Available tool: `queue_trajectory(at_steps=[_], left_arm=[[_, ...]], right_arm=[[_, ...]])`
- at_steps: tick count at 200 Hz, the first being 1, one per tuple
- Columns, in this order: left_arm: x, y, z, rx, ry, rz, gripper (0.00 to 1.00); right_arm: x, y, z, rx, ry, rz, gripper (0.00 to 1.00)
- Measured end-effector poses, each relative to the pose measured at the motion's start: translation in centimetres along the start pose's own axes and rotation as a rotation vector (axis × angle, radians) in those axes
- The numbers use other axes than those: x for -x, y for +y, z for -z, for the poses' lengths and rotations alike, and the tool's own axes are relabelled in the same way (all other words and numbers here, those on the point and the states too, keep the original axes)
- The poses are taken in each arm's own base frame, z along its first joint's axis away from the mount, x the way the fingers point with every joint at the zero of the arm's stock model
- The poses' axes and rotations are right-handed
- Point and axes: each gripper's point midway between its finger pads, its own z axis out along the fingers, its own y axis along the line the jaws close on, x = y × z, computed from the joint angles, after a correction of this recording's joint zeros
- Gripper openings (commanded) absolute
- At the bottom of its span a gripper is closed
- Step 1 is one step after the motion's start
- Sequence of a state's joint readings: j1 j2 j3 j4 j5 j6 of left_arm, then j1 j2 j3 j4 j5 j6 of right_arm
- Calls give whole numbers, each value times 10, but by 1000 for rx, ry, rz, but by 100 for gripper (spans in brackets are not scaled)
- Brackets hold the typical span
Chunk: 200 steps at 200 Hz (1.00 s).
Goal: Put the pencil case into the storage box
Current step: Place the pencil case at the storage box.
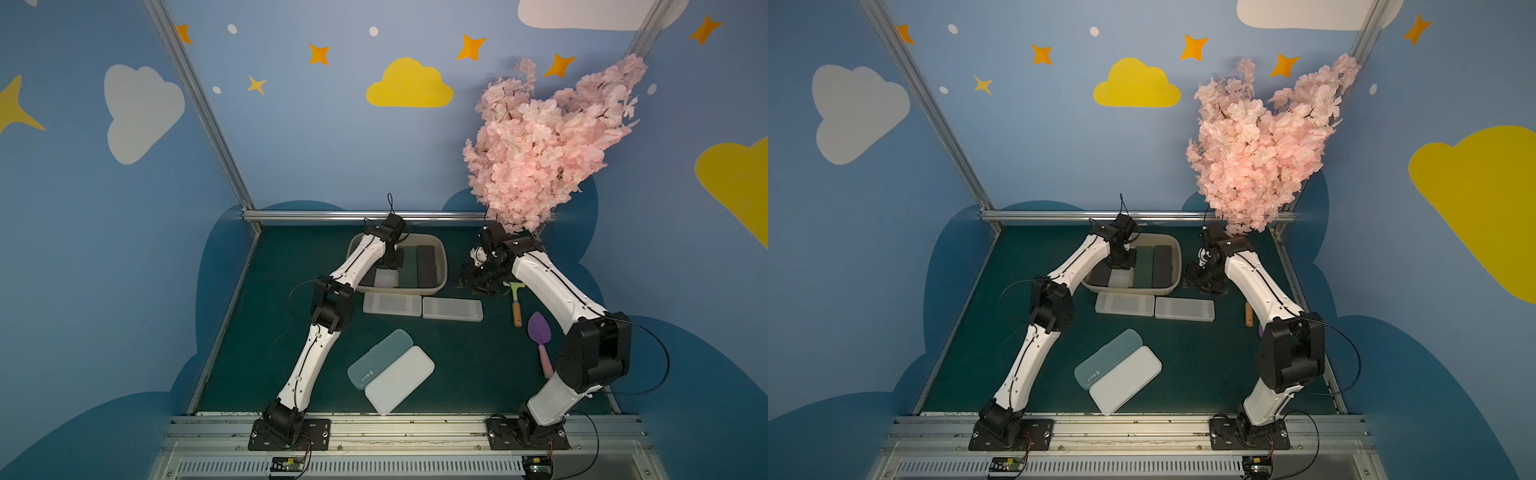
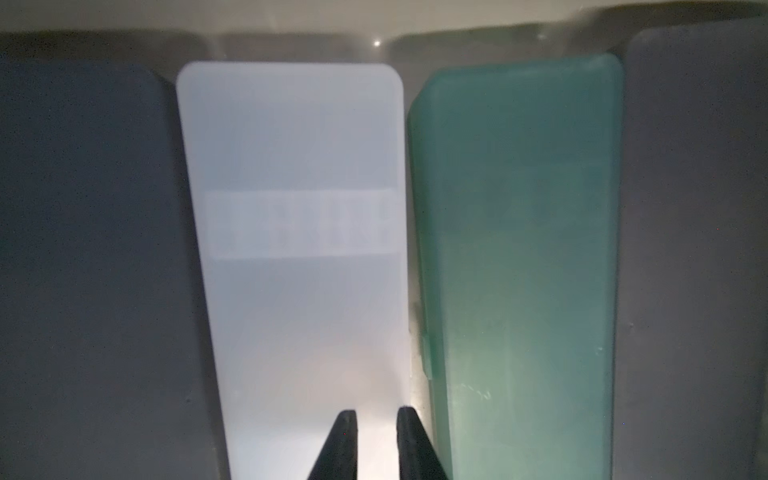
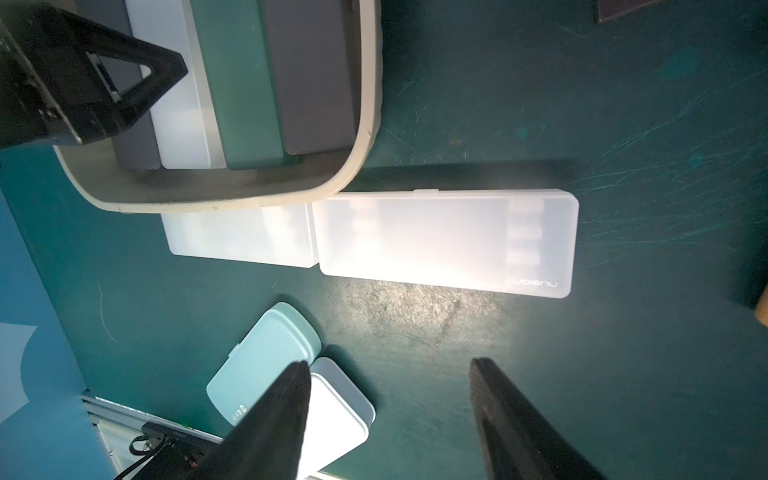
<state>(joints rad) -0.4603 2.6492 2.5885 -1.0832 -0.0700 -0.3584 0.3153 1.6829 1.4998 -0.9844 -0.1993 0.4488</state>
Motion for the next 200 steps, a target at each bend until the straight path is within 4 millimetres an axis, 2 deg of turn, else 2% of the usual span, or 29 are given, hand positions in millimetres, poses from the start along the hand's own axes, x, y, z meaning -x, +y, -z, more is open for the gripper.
queue_trajectory(at_steps=[71,97,122,144,167,183,200], left_arm=[[-2,0,-1,-4,10,6,22],[-3,1,2,2,13,-8,37],[-8,2,17,15,23,-48,55],[2,-7,55,-3,-38,-78,60],[7,-16,124,-12,-146,-106,63],[-4,-19,173,-20,-215,-117,64],[-27,-14,209,-26,-257,-105,65]], right_arm=[[1,-2,1,-1,-2,-10,65],[1,-1,4,3,-9,-10,65],[-1,1,11,7,-18,-5,65],[-2,5,19,15,-29,0,66],[-5,9,29,26,-42,-21,66],[-8,10,36,33,-47,-60,67],[-17,10,41,39,-48,-133,69]])
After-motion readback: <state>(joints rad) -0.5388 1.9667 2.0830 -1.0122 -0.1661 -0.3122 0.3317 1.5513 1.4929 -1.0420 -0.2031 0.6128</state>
